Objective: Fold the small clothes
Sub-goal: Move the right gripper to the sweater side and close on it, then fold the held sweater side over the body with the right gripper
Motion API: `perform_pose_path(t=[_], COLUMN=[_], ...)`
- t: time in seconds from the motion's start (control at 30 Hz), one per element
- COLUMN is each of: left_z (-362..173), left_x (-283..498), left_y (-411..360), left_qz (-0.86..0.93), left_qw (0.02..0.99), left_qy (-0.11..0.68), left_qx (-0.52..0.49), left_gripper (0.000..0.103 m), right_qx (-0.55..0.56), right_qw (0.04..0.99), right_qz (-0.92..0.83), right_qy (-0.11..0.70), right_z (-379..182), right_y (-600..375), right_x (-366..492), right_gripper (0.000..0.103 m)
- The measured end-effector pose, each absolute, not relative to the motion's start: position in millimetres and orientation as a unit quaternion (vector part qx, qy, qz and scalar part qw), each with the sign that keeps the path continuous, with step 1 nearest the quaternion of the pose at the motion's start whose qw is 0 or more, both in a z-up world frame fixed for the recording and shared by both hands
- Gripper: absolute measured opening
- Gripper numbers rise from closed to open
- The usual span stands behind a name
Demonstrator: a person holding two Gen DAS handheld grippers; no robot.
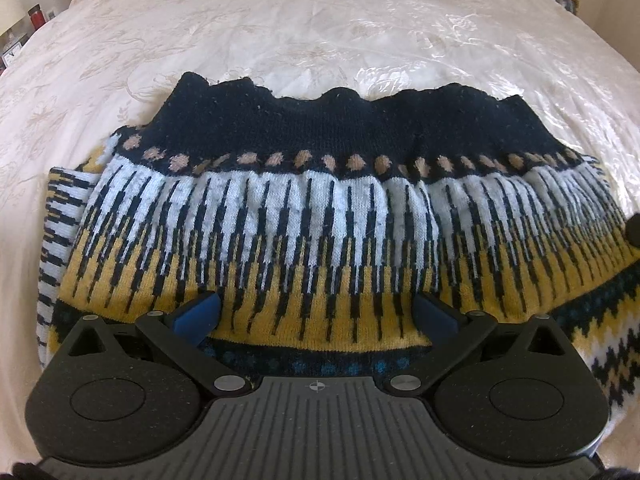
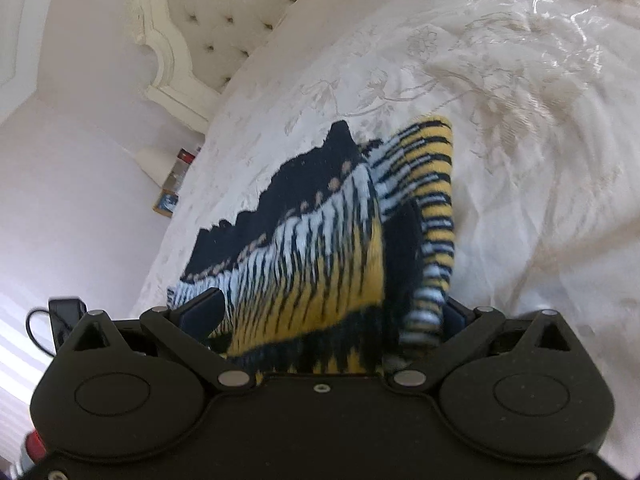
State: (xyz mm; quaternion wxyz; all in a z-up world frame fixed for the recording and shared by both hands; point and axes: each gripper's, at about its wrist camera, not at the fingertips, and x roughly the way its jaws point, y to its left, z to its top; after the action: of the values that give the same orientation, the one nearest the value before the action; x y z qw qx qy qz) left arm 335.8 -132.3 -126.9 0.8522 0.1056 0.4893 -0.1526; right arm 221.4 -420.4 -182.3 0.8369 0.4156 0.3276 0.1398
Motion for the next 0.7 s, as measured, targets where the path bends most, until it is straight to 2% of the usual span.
perform_pose_path(t=[0.3,0.47,0.53,0.6,0.7], left_z=[-127,-127,-127,-127,-125], left_x=[333,332,332,332,329], left_y=[-131,-131,-131,-131,-129], left_qz=[-0.153,-0.153,-0.153,-0.155,-0.162], left_qw=[0.857,0.857,0.857,0.857,0.860], left_qy=[0.482,0.482,0.482,0.481,0.473], left_qx=[0.103,0.103,0.102,0.102,0.101], left_gripper=[0.103,0.103,0.103,0.103,0.103], right_qx=[0.445,0.420,0.396,0.357,0.366], right_qw=[0.812,0.821,0.830,0.844,0.839], right_qz=[0.157,0.153,0.139,0.115,0.104], right_qy=[0.343,0.356,0.367,0.383,0.390], right_z=[-186,-182,-177,-172,-171], right_y=[-432,-425,-419,-413,-414], right_x=[234,236,238,237,235], right_gripper=[0.103,0.103,0.095,0.058,0.041])
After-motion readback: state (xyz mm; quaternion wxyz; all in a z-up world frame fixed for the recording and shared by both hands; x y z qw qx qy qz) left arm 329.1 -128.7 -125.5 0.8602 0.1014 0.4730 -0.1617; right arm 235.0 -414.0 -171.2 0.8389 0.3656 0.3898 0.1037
